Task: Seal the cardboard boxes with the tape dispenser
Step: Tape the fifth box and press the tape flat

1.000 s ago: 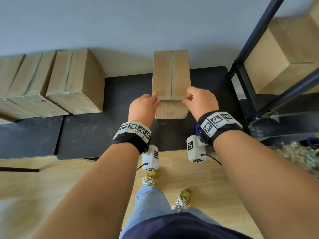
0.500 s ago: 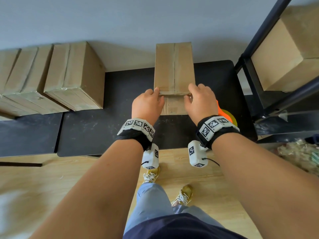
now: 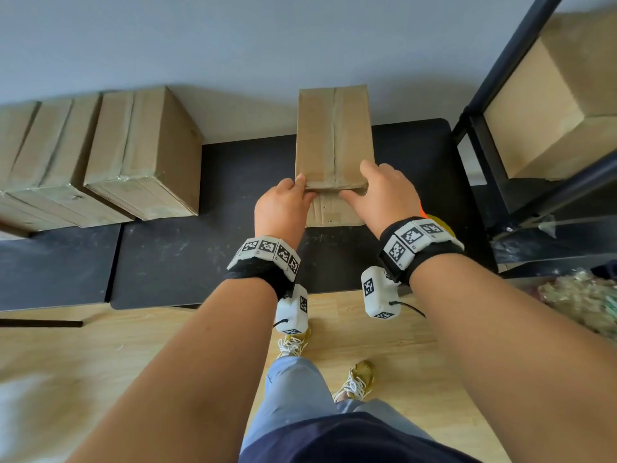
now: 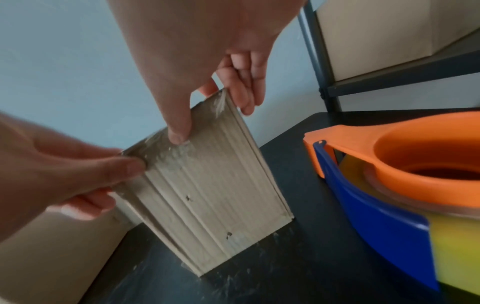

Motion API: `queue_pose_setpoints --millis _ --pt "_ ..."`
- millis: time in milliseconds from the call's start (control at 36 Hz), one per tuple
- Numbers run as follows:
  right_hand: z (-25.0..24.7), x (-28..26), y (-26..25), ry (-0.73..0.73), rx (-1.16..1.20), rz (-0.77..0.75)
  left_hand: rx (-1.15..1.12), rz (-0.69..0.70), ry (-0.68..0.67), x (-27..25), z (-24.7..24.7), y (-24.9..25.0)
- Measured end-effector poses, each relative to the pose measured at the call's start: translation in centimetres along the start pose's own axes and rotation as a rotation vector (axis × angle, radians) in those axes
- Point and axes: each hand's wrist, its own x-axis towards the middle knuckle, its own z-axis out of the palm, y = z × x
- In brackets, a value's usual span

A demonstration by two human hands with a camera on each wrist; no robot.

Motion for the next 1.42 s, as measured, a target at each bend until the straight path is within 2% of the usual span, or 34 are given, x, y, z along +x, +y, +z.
queue_pose_setpoints --millis 139,333,639,861,1083,1305,1417 --pt "-0.1 -0.7 1.9 0.008 0.162 0.008 -0.067 -0.044 -0.003 -0.3 -0.1 0.3" --pt "0.1 -0.9 1.3 0.055 0.119 -0.016 -0.149 -0.042 0.067 -0.7 0.5 -0.5" --pt "0.5 -0.4 1.5 0.106 0.152 -0.009 -0.157 -0.116 0.052 0.2 0.3 -0.2" --pt "0.3 -0.8 0.9 0.076 0.281 0.142 -0.161 -0.111 -0.001 -0.3 -0.4 -0.5" --pt "-1.0 -0.5 -0.9 0.016 0.400 0.237 0.012 -0.026 -0.071 0.1 -1.6 -1.3" --pt "0.2 0.8 -6.1 -0.036 0.395 0.161 0.068 -0.006 0.125 -1.5 -3.0 -6.7" --pt "1.8 1.5 -9.6 -0.048 0.423 0.140 0.114 0.055 0.150 -1.5 -3.9 -10.3"
